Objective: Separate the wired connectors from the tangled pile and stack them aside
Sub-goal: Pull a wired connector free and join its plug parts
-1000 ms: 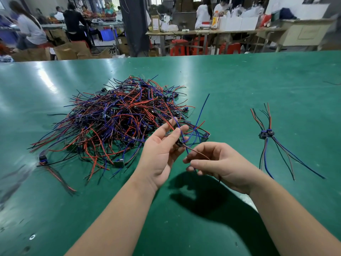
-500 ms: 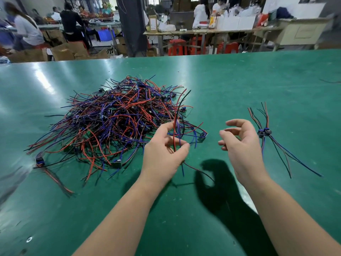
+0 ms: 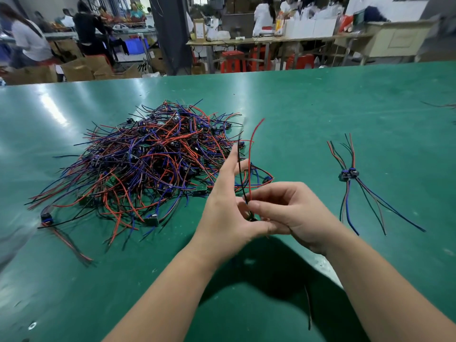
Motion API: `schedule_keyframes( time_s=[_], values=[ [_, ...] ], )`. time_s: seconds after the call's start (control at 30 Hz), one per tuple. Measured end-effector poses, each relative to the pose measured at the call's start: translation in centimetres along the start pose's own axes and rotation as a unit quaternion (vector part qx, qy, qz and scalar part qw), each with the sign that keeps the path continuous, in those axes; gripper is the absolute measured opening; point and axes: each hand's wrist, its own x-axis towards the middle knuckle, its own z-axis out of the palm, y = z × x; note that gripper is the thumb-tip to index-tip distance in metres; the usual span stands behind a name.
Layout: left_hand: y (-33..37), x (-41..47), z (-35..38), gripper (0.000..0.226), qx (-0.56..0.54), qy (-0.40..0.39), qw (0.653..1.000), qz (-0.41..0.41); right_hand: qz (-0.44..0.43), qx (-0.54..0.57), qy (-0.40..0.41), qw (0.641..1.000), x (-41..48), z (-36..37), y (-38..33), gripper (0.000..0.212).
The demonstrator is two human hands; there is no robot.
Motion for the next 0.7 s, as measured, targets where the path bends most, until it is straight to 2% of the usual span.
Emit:
schedule_keyframes(
  time_s=[0.07, 0.13, 0.23, 0.3, 0.37, 0.43, 0.5, 0.6, 0.7],
  values=[
    [0.2, -0.1, 0.1, 0.133, -0.02, -0.011, 1.0, -0.011, 0.023, 0.014, -0.015, 1.0, 0.0, 0.0, -0.1, 0.01],
    [0.3, -0.1, 0.3, 0.122, -0.039, 0.004, 0.998, -0.041, 0.036, 0.049, -0.018, 0.998, 0.1, -0.2, -0.1, 0.009],
    [0.5, 0.2, 0.5, 0.07, -0.125, 0.049, 0.982, -0.13, 0.041, 0.136, 0.01, 0.99, 0.4, -0.3, -0.4, 0.014],
    [0.7, 0.5, 0.4, 0.044, -0.17, 0.03, 0.962, -0.211, 0.04, 0.17, 0.058, 0.983, 0.6, -0.4, -0.6, 0.009],
    [0.7, 0.6, 0.2, 0.03, -0.182, 0.002, 0.954, -0.239, 0.045, 0.175, 0.093, 0.979, 0.9, -0.5, -0.6, 0.012],
    [0.6, 0.6, 0.0, 0.019, -0.185, 0.009, 0.957, -0.224, 0.049, 0.172, 0.111, 0.978, 0.9, -0.6, -0.5, 0.013],
    [0.6, 0.6, -0.1, 0.014, -0.177, 0.013, 0.963, -0.203, 0.049, 0.167, 0.114, 0.978, 0.9, -0.6, -0.5, 0.013],
    [0.7, 0.6, -0.2, 0.025, -0.175, 0.006, 0.967, -0.187, 0.048, 0.17, 0.102, 0.979, 0.9, -0.9, -0.6, 0.012],
    [1.0, 0.7, 0.0, 0.019, -0.262, -0.022, 0.942, -0.211, 0.054, 0.167, 0.086, 0.981, 0.6, -1.1, -1.1, 0.008]
  ],
)
